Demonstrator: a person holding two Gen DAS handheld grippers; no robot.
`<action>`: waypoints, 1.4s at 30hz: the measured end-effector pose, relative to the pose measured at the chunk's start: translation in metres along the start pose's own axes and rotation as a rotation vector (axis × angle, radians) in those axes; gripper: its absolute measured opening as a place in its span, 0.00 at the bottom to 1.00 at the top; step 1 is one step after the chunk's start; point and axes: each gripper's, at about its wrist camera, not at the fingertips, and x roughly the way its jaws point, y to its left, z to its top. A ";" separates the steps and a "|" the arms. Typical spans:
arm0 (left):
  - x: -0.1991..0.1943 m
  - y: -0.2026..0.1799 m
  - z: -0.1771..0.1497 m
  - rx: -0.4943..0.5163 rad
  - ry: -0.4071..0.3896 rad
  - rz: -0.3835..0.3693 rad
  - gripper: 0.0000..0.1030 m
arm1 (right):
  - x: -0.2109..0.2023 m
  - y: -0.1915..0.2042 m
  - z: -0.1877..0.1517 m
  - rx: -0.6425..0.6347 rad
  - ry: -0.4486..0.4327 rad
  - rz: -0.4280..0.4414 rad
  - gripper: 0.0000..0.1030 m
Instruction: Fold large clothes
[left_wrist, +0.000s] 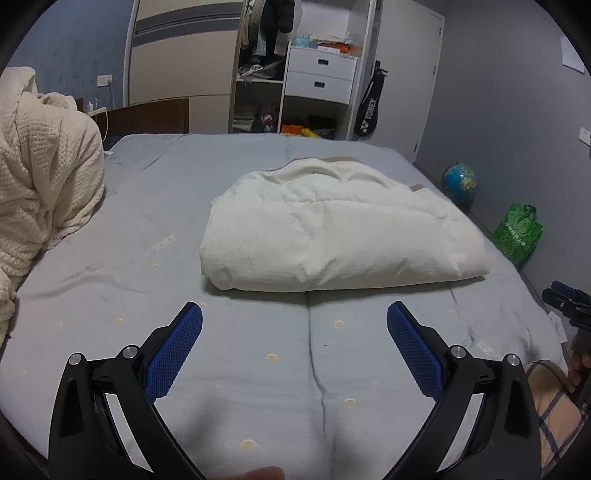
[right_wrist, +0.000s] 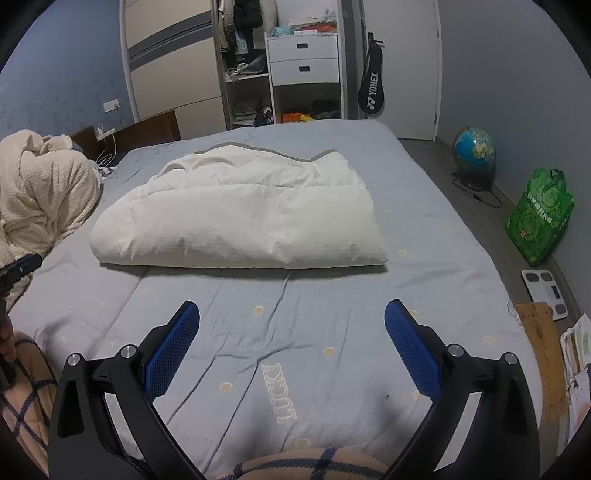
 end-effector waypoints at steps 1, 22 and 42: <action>-0.001 -0.001 -0.001 -0.001 0.001 0.000 0.94 | -0.002 0.001 -0.001 -0.006 -0.005 -0.001 0.92; 0.001 -0.009 -0.004 0.030 0.004 0.014 0.94 | -0.005 0.008 -0.003 -0.036 -0.009 -0.010 0.92; -0.001 -0.007 -0.004 0.035 -0.001 0.012 0.94 | -0.006 0.011 -0.004 -0.053 -0.012 -0.015 0.92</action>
